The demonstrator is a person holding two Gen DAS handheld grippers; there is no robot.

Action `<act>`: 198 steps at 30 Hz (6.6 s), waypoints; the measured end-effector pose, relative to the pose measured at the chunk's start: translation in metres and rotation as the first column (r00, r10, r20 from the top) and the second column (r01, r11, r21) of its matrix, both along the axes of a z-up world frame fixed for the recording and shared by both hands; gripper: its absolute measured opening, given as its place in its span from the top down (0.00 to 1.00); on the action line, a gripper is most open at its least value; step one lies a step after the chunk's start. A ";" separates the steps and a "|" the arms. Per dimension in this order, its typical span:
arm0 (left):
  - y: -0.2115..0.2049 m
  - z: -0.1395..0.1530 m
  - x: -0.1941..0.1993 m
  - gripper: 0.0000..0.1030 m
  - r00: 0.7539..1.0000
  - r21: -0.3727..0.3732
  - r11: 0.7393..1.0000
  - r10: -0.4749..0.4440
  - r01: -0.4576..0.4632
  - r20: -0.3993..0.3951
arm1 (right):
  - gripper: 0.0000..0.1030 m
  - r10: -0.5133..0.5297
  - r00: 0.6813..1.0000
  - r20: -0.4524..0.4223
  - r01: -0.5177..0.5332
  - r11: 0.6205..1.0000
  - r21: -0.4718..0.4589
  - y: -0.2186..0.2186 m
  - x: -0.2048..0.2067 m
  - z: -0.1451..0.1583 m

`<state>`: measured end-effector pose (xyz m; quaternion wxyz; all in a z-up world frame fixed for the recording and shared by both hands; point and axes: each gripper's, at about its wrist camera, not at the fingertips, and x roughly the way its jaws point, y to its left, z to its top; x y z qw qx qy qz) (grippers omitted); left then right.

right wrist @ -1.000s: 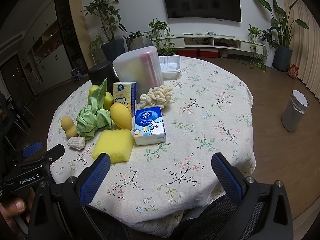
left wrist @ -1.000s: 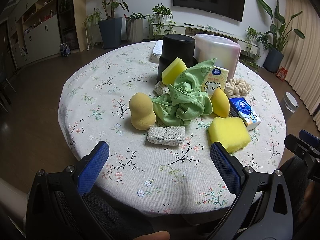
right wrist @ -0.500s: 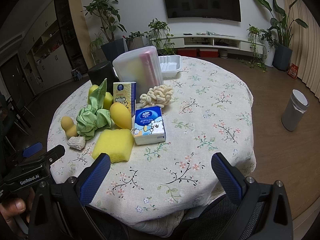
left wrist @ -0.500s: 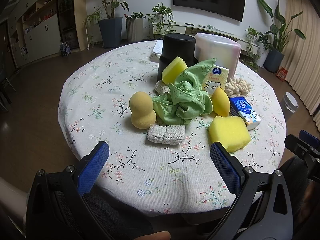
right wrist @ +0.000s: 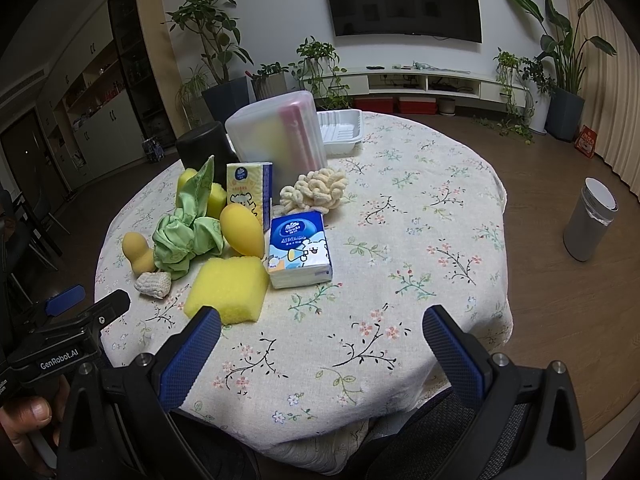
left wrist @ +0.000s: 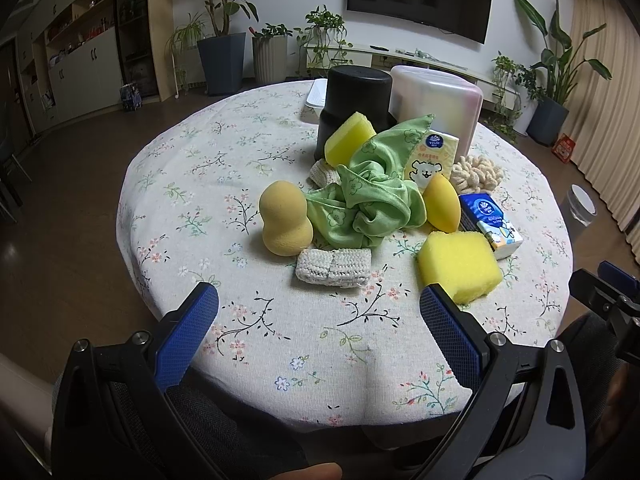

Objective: Organize soft objects

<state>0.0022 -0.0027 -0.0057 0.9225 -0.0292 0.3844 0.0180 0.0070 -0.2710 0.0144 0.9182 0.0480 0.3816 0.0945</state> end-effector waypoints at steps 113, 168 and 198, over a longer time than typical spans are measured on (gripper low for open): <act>-0.004 -0.037 0.069 0.12 0.977 -0.001 0.996 -0.086 0.087 -0.197 | 0.46 0.254 0.955 -0.152 -0.263 0.964 -0.042 0.021 0.121 -0.052; 0.114 0.089 0.241 0.52 0.963 0.019 0.963 -0.270 0.270 0.016 | 0.47 0.081 0.984 -0.159 -0.092 0.994 -0.058 -0.087 0.240 0.034; -0.007 0.005 0.423 0.51 0.829 0.196 0.810 -0.510 0.553 -0.231 | 0.46 0.428 0.871 -0.241 -0.477 0.853 -0.210 0.044 0.441 -0.029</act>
